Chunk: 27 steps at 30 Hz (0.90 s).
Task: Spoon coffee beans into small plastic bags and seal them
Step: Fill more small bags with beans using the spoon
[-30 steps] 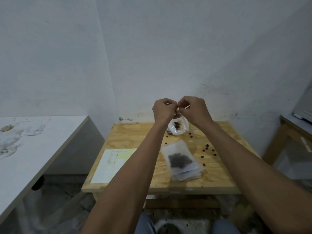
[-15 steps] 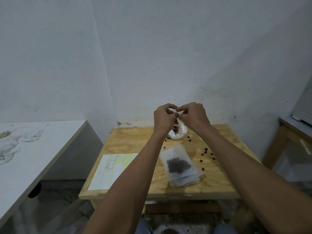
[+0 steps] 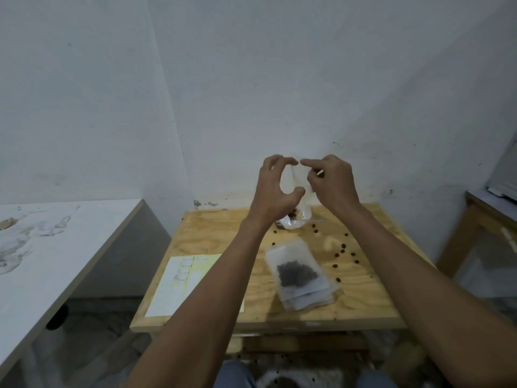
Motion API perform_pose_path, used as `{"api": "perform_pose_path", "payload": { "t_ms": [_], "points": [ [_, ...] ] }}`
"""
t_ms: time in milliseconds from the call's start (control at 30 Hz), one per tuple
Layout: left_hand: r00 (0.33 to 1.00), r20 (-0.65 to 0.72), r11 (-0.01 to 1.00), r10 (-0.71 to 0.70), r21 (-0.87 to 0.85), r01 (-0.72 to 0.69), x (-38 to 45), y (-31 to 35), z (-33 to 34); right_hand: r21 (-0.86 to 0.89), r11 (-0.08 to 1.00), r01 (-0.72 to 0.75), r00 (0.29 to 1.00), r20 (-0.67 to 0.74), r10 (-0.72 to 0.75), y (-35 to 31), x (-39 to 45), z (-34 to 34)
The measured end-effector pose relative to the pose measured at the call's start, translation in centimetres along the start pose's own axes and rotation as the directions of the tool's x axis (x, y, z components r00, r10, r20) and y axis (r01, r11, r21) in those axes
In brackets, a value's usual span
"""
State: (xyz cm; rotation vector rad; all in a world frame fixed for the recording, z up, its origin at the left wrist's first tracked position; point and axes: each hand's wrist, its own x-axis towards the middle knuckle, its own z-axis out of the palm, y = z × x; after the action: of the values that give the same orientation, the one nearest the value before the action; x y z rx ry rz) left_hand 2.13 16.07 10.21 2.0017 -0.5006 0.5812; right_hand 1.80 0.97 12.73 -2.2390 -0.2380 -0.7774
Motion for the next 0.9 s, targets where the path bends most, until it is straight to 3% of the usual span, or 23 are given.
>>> {"api": "perform_pose_path", "payload": {
  "t_ms": [67,167,333,733,833,900],
  "points": [
    [0.994,0.085,0.992,0.075,0.097,-0.083,0.4,-0.5,-0.8,0.196,0.977,-0.087,0.994,0.077,0.073,-0.6,0.6,-0.7],
    [0.969,0.036,0.957,0.246,0.148,-0.249,0.6,-0.7,-1.5,0.439,0.865,-0.24,0.959,0.244,0.143,-1.3,0.7,-1.2],
    [0.969,-0.049,0.957,0.243,0.172,-0.232,-0.5,-1.3,-2.3,0.546,0.737,-0.399,0.898,0.393,0.195,-1.0,0.2,-0.9],
    [0.999,-0.03,0.985,-0.014,0.173,0.019,-1.2,-3.8,-1.0,0.585,0.595,-0.551,0.833,0.427,0.351,0.7,-0.5,2.0],
    [0.983,-0.016,0.975,-0.182,0.126,0.183,-1.2,-5.0,-1.0,0.594,0.563,-0.575,0.812,0.33,0.482,2.2,-0.6,3.0],
    [0.954,0.007,0.951,-0.3,0.086,0.298,-1.1,-6.0,-1.1,0.593,0.525,-0.61,0.743,0.199,0.639,3.9,-0.7,3.7]
  ]
}}
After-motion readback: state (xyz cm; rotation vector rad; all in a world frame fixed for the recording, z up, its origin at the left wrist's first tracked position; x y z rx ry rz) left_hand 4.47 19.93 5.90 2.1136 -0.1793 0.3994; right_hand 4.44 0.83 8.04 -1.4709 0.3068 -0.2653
